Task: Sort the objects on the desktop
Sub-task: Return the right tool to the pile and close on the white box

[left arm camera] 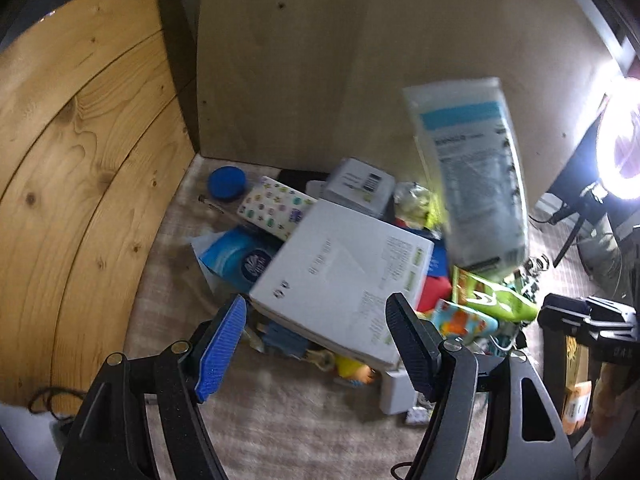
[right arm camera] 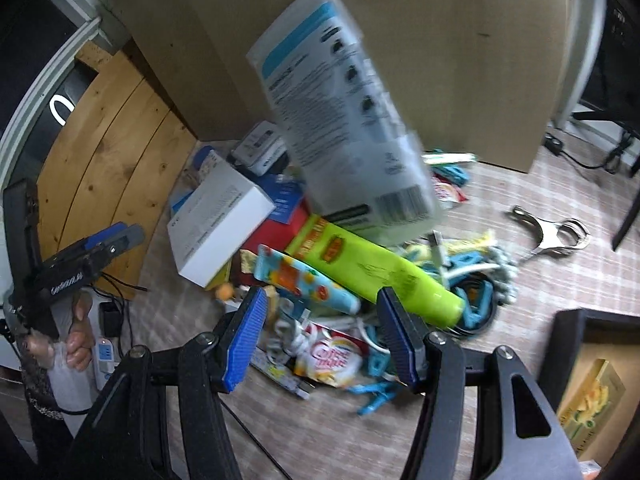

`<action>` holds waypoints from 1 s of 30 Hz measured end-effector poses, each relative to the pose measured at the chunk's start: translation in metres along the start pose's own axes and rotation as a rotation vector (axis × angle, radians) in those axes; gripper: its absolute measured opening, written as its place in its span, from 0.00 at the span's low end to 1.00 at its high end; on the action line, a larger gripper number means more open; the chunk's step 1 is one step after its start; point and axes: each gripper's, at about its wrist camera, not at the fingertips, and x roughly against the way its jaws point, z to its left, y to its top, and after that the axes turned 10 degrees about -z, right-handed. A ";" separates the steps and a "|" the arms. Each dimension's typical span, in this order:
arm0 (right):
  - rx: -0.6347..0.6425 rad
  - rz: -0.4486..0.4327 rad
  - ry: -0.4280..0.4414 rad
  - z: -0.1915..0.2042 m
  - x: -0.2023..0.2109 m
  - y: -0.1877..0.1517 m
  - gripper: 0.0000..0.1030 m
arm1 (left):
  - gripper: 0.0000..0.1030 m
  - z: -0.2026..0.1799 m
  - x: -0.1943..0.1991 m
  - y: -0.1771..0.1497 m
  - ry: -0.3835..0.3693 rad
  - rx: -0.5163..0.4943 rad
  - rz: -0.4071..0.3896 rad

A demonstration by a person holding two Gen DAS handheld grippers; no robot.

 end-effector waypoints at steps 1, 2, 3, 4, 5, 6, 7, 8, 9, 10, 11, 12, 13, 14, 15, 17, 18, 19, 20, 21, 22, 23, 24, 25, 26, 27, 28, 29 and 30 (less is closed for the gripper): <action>0.001 0.003 0.003 0.004 -0.005 0.002 0.55 | 0.68 0.003 -0.003 0.001 0.004 0.002 0.002; 0.003 0.006 0.005 0.008 -0.010 0.004 0.55 | 0.68 0.006 -0.007 0.003 0.004 0.002 0.006; 0.004 0.010 0.010 0.013 -0.015 0.006 0.55 | 0.69 0.009 -0.013 0.004 -0.005 0.003 0.013; 0.002 0.013 0.016 0.016 -0.019 0.008 0.55 | 0.69 0.011 -0.017 0.006 -0.008 0.005 0.019; -0.004 0.021 0.027 0.019 -0.024 0.010 0.55 | 0.69 0.013 -0.022 0.007 -0.009 0.005 0.023; -0.010 0.026 0.034 0.021 -0.028 0.012 0.55 | 0.69 0.016 -0.027 0.009 -0.009 0.005 0.024; -0.019 0.034 0.044 0.024 -0.033 0.014 0.55 | 0.69 0.018 -0.031 0.010 -0.009 0.008 0.025; -0.025 0.039 0.052 0.027 -0.038 0.016 0.55 | 0.69 0.020 -0.036 0.012 -0.014 0.016 0.028; -0.034 0.044 0.060 0.031 -0.044 0.018 0.55 | 0.70 0.023 -0.041 0.014 -0.023 0.027 0.033; -0.038 0.047 0.064 0.034 -0.048 0.020 0.55 | 0.73 0.025 -0.046 0.016 -0.031 0.036 0.037; -0.042 0.050 0.066 0.036 -0.053 0.022 0.55 | 0.73 0.027 -0.050 0.018 -0.036 0.045 0.041; -0.045 0.053 0.066 0.040 -0.058 0.024 0.55 | 0.73 0.029 -0.055 0.019 -0.041 0.053 0.043; -0.050 0.055 0.060 0.044 -0.065 0.027 0.55 | 0.73 0.031 -0.059 0.019 -0.046 0.056 0.047; -0.054 0.057 0.058 0.045 -0.068 0.028 0.55 | 0.73 0.032 -0.063 0.020 -0.051 0.058 0.053; -0.065 0.067 0.062 0.048 -0.077 0.030 0.55 | 0.73 0.033 -0.068 0.020 -0.053 0.058 0.062; -0.078 0.082 0.067 0.052 -0.087 0.032 0.55 | 0.73 0.034 -0.074 0.018 -0.066 0.056 0.075; -0.085 0.087 0.069 0.054 -0.092 0.033 0.55 | 0.73 0.035 -0.076 0.018 -0.076 0.056 0.082; -0.094 0.089 0.073 0.056 -0.097 0.035 0.55 | 0.73 0.035 -0.078 0.016 -0.090 0.057 0.089; -0.101 0.091 0.077 0.056 -0.099 0.036 0.55 | 0.73 0.034 -0.079 0.014 -0.106 0.055 0.095; -0.111 0.094 0.084 0.057 -0.103 0.036 0.55 | 0.73 0.033 -0.081 0.012 -0.126 0.053 0.102; -0.124 0.101 0.095 0.058 -0.107 0.037 0.54 | 0.72 0.031 -0.082 0.009 -0.148 0.052 0.110; -0.132 0.106 0.103 0.059 -0.110 0.037 0.54 | 0.72 0.030 -0.083 0.007 -0.164 0.053 0.117; -0.138 0.115 0.112 0.060 -0.114 0.037 0.53 | 0.71 0.029 -0.084 0.004 -0.184 0.055 0.126; -0.145 0.122 0.119 0.060 -0.117 0.037 0.52 | 0.71 0.026 -0.083 0.001 -0.198 0.053 0.129; -0.148 0.127 0.121 0.061 -0.120 0.036 0.50 | 0.71 0.023 -0.082 -0.002 -0.206 0.044 0.129; -0.148 0.134 0.126 0.062 -0.123 0.035 0.46 | 0.71 0.020 -0.081 -0.004 -0.208 0.034 0.126; -0.150 0.140 0.129 0.063 -0.126 0.035 0.44 | 0.70 0.015 -0.078 -0.008 -0.212 0.018 0.122; -0.151 0.143 0.124 0.063 -0.128 0.033 0.44 | 0.69 0.013 -0.075 -0.010 -0.206 0.008 0.117; -0.151 0.144 0.125 0.063 -0.129 0.032 0.44 | 0.69 0.010 -0.072 -0.012 -0.201 -0.001 0.112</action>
